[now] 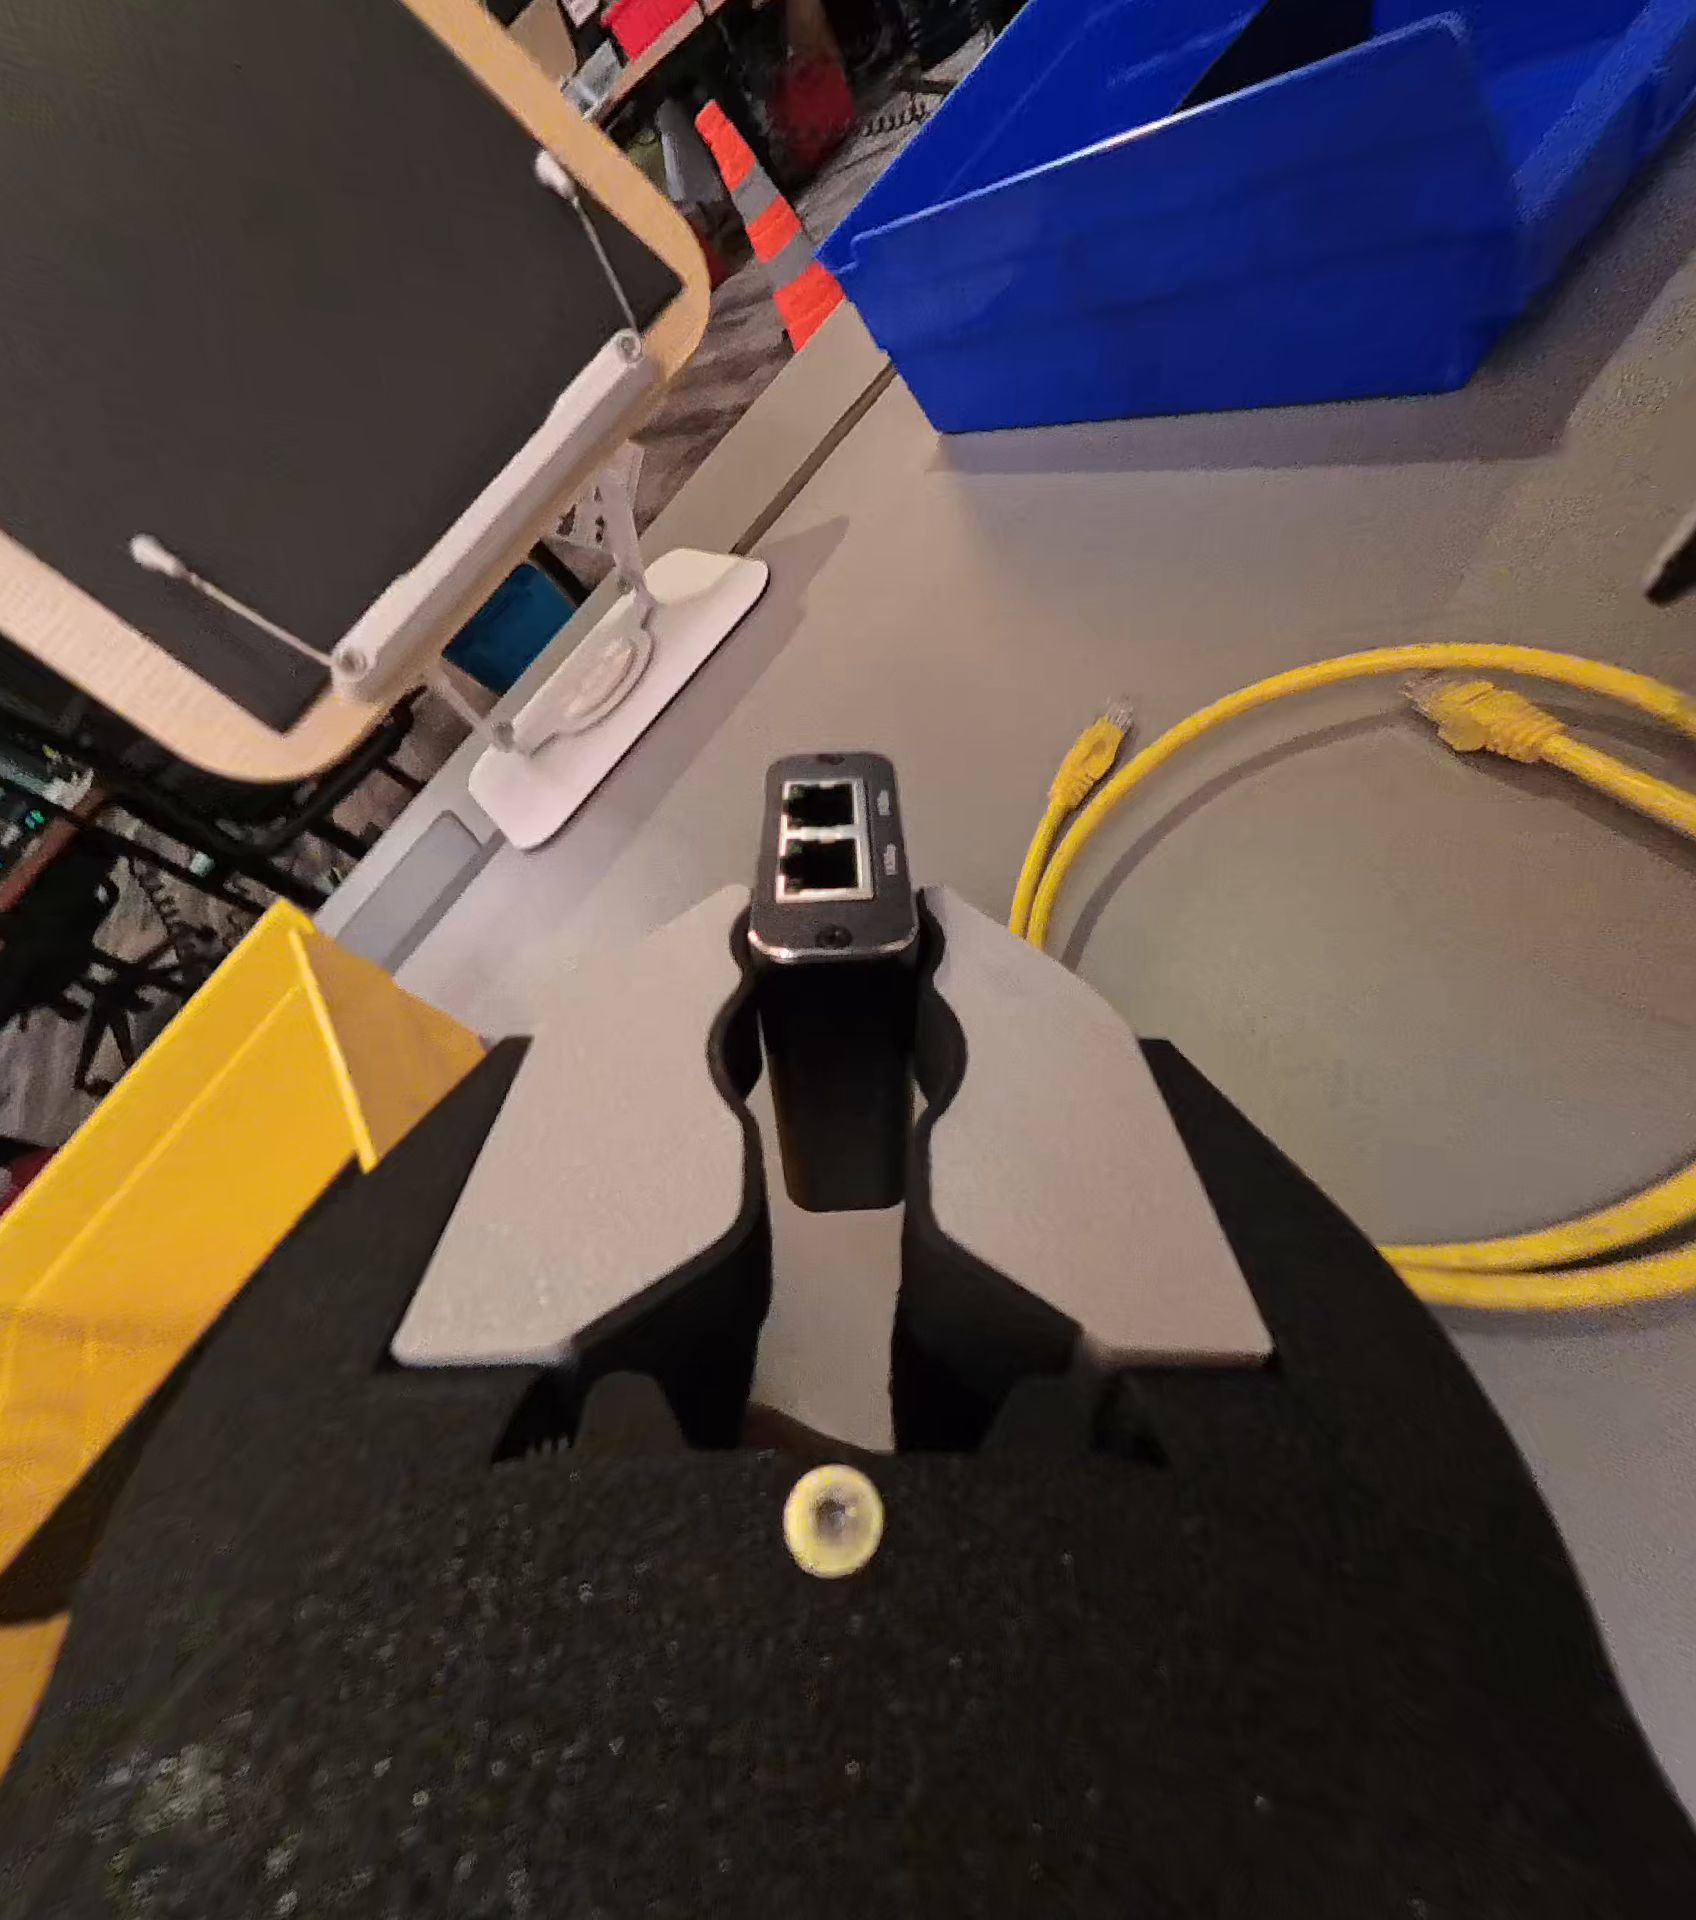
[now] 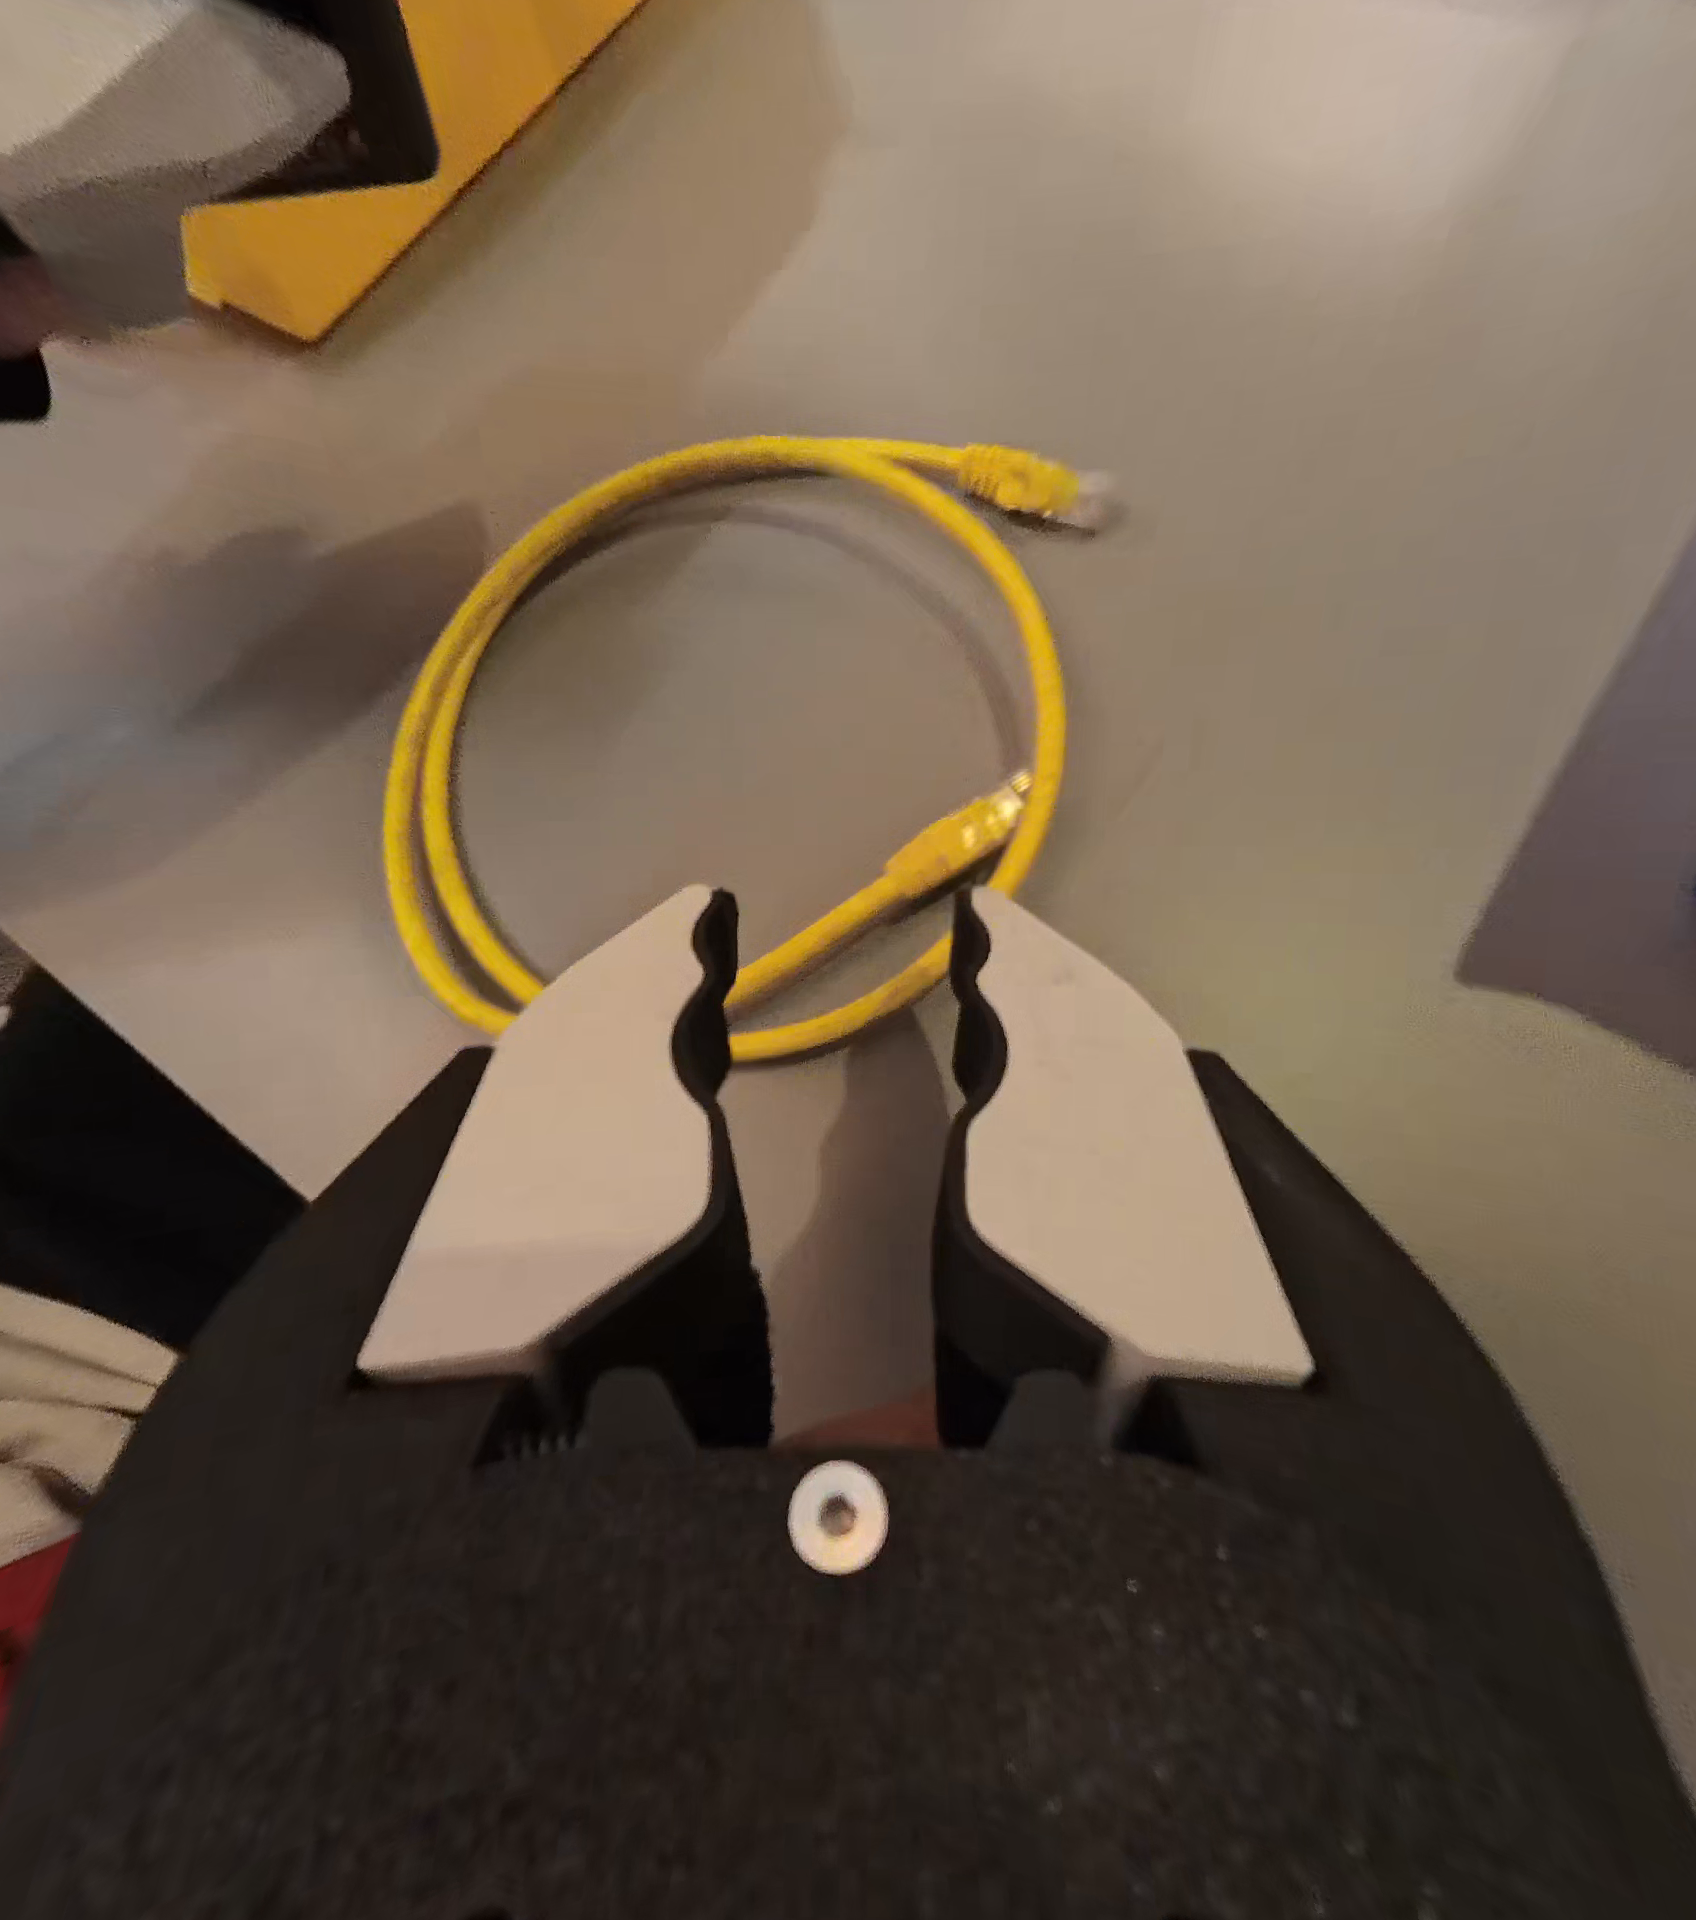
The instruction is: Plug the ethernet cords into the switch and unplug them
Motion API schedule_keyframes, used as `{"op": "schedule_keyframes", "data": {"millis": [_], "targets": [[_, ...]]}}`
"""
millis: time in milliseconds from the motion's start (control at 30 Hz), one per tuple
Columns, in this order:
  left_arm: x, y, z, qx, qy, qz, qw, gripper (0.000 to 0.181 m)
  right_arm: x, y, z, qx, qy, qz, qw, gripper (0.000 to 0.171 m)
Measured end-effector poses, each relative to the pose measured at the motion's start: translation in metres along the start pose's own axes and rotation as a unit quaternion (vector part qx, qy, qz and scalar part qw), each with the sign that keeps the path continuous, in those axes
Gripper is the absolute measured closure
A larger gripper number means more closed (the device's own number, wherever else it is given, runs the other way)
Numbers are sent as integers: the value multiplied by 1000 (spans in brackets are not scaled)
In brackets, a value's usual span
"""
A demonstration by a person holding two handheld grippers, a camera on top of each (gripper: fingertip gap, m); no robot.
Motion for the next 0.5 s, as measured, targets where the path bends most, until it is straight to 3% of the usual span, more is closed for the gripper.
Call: {"op": "schedule_keyframes", "data": {"millis": [133, 300, 500], "targets": [[-14, 9, -12, -1, -11, -31, 999, 157, -13, -14, 4, -59, -7, -11, 998, 132], [-28, 11, -19, 22, -40, 7, 999, 157, -18, 11, 15, -118, -33, 19, 992, 129], [-29, 7, -26, 21, -34, -18, 999, 157, -12, 11, 31, -52, -59, -28, 997, 141]]}}
Point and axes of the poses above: each gripper's, where its closed fingertips meet, z out along the fingers, x out of its top, y = z × x across the jaws, the point moved 1 cm from there along -z, back along the fingers, and after that the axes turned 7 degrees about -x, right-handed, at the moved point
